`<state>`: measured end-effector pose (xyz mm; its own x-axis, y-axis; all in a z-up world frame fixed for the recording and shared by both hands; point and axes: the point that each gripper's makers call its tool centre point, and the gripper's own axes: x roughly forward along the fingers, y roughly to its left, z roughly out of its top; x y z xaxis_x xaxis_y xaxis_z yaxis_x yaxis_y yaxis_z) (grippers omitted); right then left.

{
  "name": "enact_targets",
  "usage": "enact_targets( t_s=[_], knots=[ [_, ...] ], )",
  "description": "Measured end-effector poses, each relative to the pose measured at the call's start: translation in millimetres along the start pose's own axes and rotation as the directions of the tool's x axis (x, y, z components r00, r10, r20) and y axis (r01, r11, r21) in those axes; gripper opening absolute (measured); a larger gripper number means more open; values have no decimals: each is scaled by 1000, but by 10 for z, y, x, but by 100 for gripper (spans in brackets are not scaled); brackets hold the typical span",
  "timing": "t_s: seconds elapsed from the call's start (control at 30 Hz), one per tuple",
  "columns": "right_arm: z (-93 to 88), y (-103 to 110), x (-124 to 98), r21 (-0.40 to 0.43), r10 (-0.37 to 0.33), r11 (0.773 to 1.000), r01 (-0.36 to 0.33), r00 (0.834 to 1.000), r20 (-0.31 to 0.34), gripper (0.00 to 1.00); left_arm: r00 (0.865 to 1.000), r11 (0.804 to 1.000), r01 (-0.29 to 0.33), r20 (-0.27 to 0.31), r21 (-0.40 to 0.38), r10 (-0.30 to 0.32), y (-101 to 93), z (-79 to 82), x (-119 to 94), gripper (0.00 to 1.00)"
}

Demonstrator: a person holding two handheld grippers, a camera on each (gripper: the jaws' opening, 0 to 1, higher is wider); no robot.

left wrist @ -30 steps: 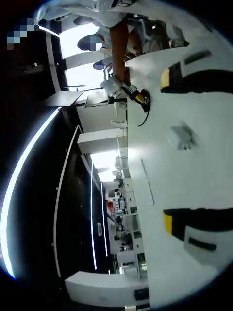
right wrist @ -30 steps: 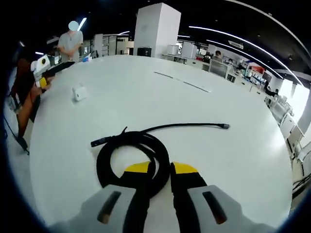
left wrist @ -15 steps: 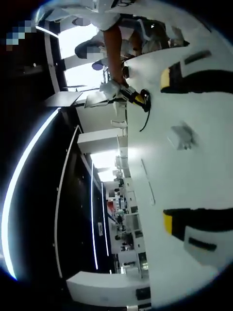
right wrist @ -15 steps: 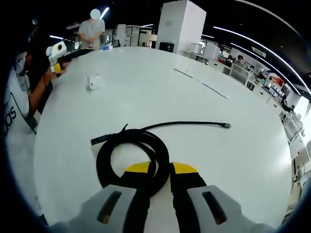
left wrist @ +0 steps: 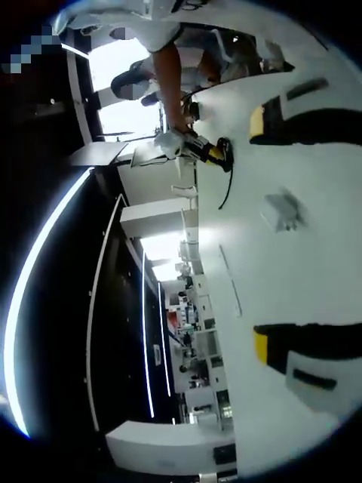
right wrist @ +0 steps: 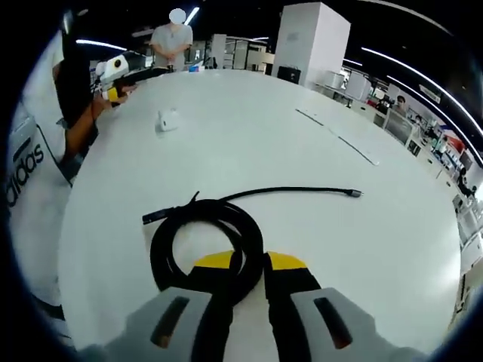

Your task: Plug the desk Type‑C cable into the charger adapter.

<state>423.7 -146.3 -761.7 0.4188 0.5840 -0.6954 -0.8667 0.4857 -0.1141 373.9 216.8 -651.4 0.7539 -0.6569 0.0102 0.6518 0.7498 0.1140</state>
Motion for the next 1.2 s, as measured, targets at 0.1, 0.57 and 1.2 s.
enact_targets(
  t_s=[0.1, 0.57, 1.2],
  knots=[
    [1, 2, 0, -13, 19, 1000, -19, 1000, 5, 14, 1000, 1000, -1, 0, 4, 1, 1, 11, 3, 100],
    [9, 36, -14, -7, 9, 1000, -9, 1000, 9, 17, 1000, 1000, 0, 3, 11, 0, 5, 34, 13, 100],
    [32, 16, -186, 168, -164, 978, 126, 958, 235, 73, 1000, 1000, 2, 17, 13, -2, -3, 59, 5, 99]
  ],
)
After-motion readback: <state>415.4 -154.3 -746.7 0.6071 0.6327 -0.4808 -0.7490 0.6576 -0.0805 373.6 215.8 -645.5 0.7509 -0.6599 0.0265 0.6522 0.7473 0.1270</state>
